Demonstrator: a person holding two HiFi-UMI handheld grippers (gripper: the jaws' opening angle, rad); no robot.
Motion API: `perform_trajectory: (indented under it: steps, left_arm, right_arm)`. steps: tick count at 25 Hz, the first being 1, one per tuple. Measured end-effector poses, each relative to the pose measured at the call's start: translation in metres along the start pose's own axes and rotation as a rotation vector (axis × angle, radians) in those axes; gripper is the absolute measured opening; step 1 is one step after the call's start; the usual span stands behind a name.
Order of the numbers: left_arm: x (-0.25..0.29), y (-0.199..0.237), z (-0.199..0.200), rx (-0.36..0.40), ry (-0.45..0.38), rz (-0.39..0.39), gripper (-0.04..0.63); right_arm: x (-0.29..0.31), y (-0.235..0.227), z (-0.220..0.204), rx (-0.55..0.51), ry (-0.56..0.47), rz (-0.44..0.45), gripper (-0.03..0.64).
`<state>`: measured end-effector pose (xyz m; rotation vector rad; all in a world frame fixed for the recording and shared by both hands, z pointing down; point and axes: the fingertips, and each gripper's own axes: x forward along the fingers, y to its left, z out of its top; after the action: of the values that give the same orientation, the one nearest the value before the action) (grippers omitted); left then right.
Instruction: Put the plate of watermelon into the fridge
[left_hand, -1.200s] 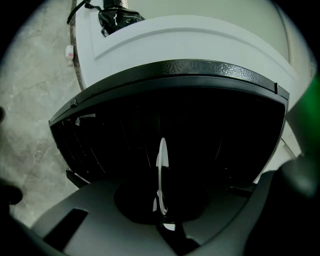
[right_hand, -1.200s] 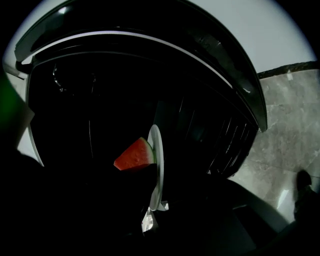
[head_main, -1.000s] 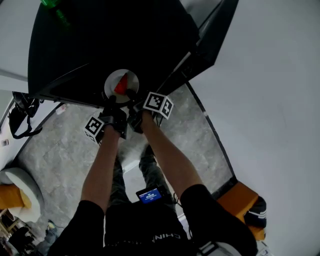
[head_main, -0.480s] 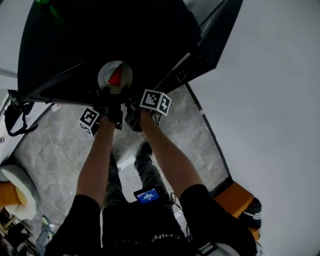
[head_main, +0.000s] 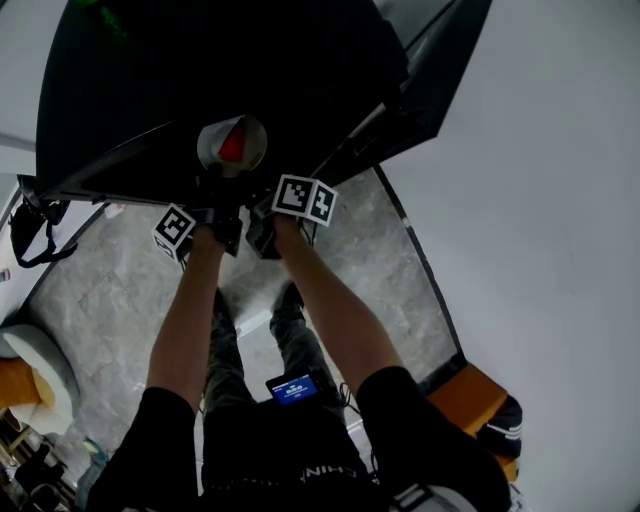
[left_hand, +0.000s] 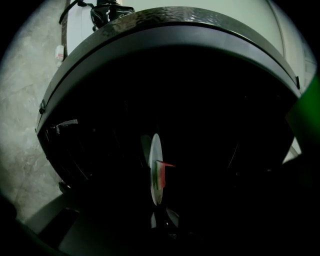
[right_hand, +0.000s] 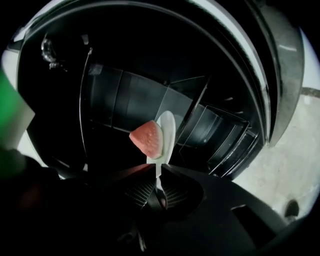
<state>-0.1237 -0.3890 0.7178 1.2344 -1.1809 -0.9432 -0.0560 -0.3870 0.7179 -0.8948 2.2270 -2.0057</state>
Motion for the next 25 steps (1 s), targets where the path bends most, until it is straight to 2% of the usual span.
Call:
perform_trajectory:
  steps: [3, 5, 6, 9, 11, 13, 15, 21, 25]
  left_arm:
    - [-0.007, -0.012, -0.009, 0.061, 0.060, -0.039, 0.112]
    - [-0.013, -0.025, -0.021, 0.165, 0.111, -0.080, 0.118]
    - [-0.018, -0.026, -0.025, 0.249, 0.134, -0.062, 0.118]
    - [-0.026, -0.016, -0.028, 0.509, 0.168, 0.059, 0.112]
    - [-0.022, -0.015, -0.026, 0.668, 0.189, 0.119, 0.083]
    - [-0.013, -0.015, -0.021, 0.778, 0.209, 0.156, 0.069]
    - [-0.005, -0.015, -0.017, 0.811, 0.221, 0.173, 0.064]
    - [0.011, -0.006, -0.010, 0.777, 0.222, 0.214, 0.048]
    - [0.024, -0.005, -0.007, 0.837, 0.255, 0.231, 0.034]
  right_arm:
    - [0.003, 0.001, 0.005, 0.019, -0.035, -0.008, 0.041]
    - [0.005, 0.001, 0.008, 0.015, -0.045, -0.013, 0.041]
    - [0.006, 0.001, 0.009, 0.009, -0.045, -0.013, 0.041]
    - [0.010, 0.001, 0.011, -0.029, -0.041, -0.025, 0.041]
    - [0.012, 0.001, 0.012, -0.074, -0.036, -0.042, 0.041]
    - [0.013, 0.002, 0.013, -0.129, -0.025, -0.063, 0.041]
    - [0.014, 0.002, 0.014, -0.179, -0.015, -0.080, 0.038]
    - [0.023, 0.000, 0.022, -0.265, -0.012, -0.113, 0.037]
    - [0.030, -0.001, 0.036, -0.327, -0.014, -0.132, 0.035]
